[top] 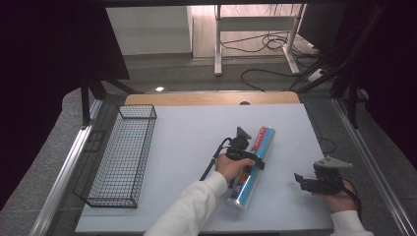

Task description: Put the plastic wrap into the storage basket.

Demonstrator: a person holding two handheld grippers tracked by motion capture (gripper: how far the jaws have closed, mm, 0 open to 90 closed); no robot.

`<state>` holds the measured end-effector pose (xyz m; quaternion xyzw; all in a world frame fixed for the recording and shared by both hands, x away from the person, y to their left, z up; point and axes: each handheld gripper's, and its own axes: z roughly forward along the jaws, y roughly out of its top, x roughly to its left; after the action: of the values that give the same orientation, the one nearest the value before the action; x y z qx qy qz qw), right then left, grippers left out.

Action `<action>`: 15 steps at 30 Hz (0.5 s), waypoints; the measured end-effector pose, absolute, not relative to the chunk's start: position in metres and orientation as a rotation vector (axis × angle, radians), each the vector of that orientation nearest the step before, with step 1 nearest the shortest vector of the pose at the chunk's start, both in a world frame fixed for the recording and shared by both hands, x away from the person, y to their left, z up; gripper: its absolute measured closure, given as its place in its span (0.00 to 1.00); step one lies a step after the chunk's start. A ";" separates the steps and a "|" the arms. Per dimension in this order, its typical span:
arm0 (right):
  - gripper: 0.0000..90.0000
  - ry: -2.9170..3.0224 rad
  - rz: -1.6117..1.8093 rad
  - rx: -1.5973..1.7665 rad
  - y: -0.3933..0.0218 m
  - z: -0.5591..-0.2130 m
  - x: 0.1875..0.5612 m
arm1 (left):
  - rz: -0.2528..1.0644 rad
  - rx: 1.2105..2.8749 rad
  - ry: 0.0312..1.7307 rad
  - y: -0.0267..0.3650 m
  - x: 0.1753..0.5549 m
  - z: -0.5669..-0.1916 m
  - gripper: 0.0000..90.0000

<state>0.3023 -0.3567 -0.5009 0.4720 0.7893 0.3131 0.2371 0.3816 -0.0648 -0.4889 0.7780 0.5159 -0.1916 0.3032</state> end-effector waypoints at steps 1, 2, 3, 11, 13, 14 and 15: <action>0.21 2.163 0.858 1.294 -0.357 -0.501 0.302 | -0.504 2.059 1.364 -0.062 0.382 -0.486 0.35; 0.21 2.163 0.858 1.293 -0.357 -0.501 0.302 | -0.507 2.053 1.358 -0.059 0.382 -0.484 0.35; 0.21 2.162 0.857 1.295 -0.357 -0.501 0.302 | -0.507 2.052 1.359 -0.056 0.382 -0.482 0.35; 0.21 2.165 0.855 1.297 -0.356 -0.502 0.303 | -0.466 2.009 1.366 -0.015 0.385 -0.460 0.35; 0.21 2.166 0.854 1.297 -0.356 -0.502 0.303 | -0.451 2.011 1.369 -0.010 0.385 -0.457 0.35; 0.21 2.167 0.854 1.296 -0.356 -0.502 0.303 | -0.443 2.008 1.371 -0.005 0.385 -0.455 0.35; 0.21 2.167 0.853 1.295 -0.355 -0.502 0.303 | -0.432 1.994 1.379 0.006 0.385 -0.452 0.35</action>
<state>0.3031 -0.3555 -0.5023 0.4723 0.7902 0.3111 0.2362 0.3852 0.0061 -0.4518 0.7635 0.5280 -0.1654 0.3332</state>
